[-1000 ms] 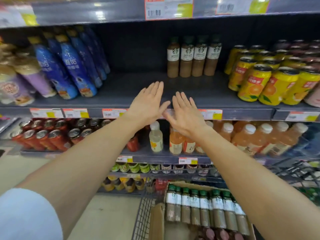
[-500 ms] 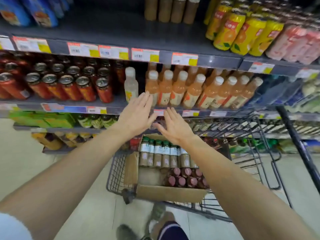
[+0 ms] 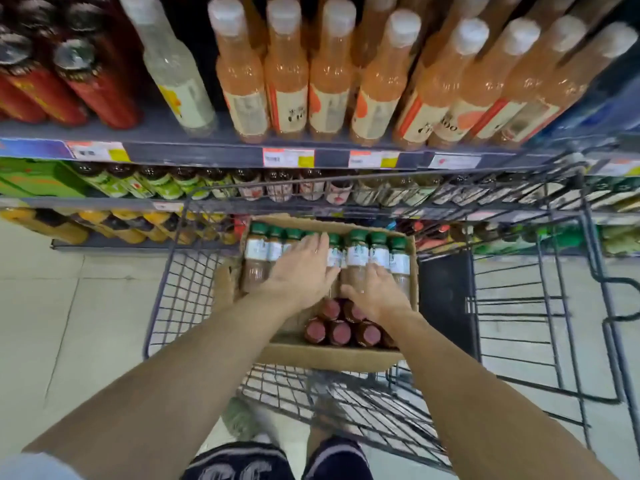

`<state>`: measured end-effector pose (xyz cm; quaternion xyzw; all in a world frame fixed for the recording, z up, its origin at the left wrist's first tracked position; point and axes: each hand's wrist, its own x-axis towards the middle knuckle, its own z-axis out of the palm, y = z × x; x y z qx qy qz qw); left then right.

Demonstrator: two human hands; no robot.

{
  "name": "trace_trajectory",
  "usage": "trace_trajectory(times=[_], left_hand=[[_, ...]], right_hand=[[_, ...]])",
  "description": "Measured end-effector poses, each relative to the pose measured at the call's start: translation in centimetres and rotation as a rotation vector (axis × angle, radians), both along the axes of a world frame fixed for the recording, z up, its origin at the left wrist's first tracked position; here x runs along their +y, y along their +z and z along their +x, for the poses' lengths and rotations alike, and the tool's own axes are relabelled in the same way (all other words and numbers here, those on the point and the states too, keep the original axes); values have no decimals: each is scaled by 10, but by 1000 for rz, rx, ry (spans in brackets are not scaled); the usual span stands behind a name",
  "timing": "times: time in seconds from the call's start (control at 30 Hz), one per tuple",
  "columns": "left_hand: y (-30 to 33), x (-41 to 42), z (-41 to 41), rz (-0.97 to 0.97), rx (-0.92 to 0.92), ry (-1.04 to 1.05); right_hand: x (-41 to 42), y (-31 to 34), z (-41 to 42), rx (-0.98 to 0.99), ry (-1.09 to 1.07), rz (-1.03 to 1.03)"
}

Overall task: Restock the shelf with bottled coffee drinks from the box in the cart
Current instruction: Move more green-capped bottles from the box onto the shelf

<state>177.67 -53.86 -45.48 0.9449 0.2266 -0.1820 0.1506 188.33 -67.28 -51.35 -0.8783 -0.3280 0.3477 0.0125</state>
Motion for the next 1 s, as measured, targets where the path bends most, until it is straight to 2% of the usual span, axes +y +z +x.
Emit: trace_trajectory(times=[0.13, 0.27, 0.43, 0.6, 0.7, 0.83, 1.0], left_hand=[[-62, -27, 22, -155, 127, 78], [-98, -38, 41, -241, 172, 201], [-134, -34, 75, -460, 82, 457], [-167, -26, 99, -532, 32, 614], [-178, -22, 107, -547, 31, 703], [-187, -11, 108, -561, 45, 824], [-190, -9, 112, -609, 97, 875]], right_hand=[[-11, -52, 30, 26, -117, 2], [-15, -86, 52, 36, -229, 0], [-11, -111, 74, -20, -227, 22], [9, -124, 91, -21, -166, -90], [21, -128, 94, 86, -218, -120], [29, -138, 89, 242, -388, -118], [9, -133, 92, 352, -526, 28]])
